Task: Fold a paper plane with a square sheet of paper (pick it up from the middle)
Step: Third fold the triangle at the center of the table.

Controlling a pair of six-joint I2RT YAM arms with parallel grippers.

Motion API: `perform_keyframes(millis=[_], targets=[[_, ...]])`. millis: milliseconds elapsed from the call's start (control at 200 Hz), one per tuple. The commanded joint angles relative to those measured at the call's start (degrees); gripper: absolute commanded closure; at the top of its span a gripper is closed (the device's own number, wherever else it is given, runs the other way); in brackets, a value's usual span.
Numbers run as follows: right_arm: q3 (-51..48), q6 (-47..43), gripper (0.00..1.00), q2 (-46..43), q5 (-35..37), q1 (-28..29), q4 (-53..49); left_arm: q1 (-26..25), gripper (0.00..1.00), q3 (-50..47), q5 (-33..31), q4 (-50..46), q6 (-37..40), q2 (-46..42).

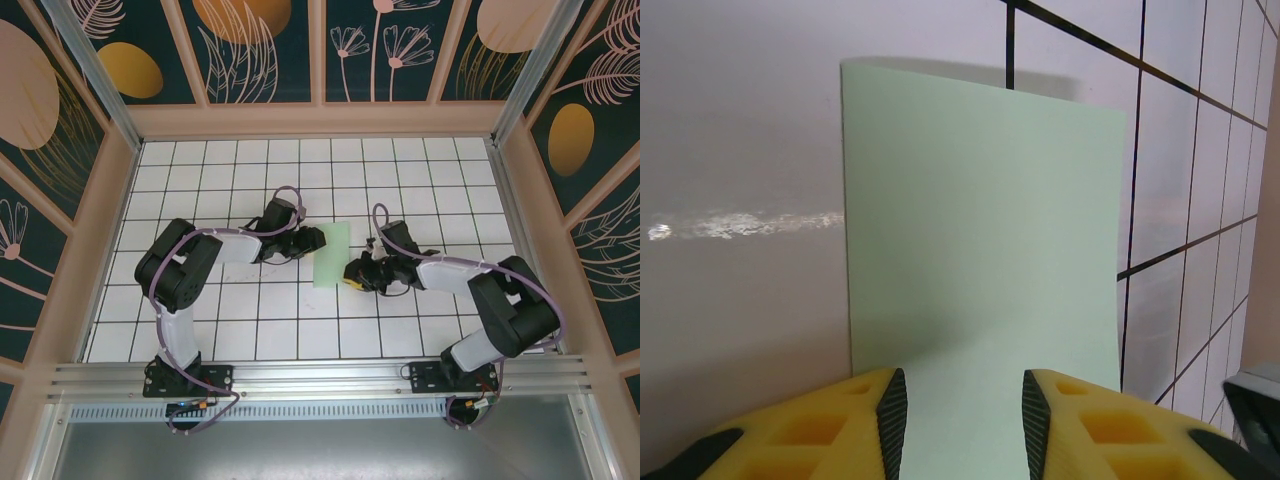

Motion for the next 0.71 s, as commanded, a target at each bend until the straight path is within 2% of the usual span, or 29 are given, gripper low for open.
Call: perform_keyframes(millis=[0, 100, 280, 701], targets=[[-0.97, 2.6, 0.82, -1.88, 2.59, 0.06, 2.9, 0.11, 0.61, -0.21, -3.37, -3.51, 0.11, 3.22], [-0.86, 3.11, 0.85, -1.89, 3.66, 0.06, 2.52, 0.06, 0.61, -0.13, -3.2, -3.46, 0.06, 3.38], [-0.94, 4.54, 0.98, -1.68, 2.9, 0.23, 5.35, 0.04, 0.61, -0.12, -2.66, -3.19, 0.08, 3.18], [6.59, 6.93, 0.98, 8.63, 3.62, 0.59, 7.22, 0.04, 0.59, 2.84, 1.17, -2.28, 0.49, 0.81]])
